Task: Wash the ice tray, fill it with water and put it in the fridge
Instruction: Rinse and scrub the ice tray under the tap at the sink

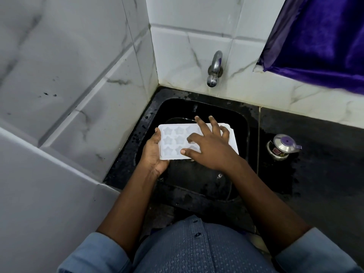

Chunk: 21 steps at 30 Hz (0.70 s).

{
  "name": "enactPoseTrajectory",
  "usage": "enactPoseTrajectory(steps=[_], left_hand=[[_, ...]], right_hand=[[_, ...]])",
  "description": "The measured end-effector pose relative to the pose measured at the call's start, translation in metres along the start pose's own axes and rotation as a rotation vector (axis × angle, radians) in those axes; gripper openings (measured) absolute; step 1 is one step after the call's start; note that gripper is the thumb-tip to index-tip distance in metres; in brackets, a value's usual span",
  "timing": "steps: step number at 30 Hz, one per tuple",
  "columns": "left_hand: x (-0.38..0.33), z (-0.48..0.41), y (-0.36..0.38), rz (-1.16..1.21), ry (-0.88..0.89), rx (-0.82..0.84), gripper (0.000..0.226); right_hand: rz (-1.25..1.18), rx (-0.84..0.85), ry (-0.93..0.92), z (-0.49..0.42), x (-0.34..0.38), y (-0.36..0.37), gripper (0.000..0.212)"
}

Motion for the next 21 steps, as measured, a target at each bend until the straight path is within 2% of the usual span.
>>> enactPoseTrajectory(steps=[16, 21], left_hand=[[0.0031, -0.0028, -0.0022, 0.022, -0.006, 0.037, 0.064], [0.0052, -0.0042, -0.0005, -0.002, -0.014, 0.026, 0.066]], right_hand=[[0.018, 0.005, 0.0, 0.005, -0.0026, -0.003, 0.06], [-0.018, -0.015, -0.01, 0.0073, -0.0034, -0.0049, 0.05]])
Point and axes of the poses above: each hand's wrist, its own z-axis away from the middle knuckle, its own y-axis out of the palm, x = y × z, the point moved 1 cm from there along -z, towards the middle knuckle, and after that the axes turned 6 degrees about -z, right-handed, at the moved point
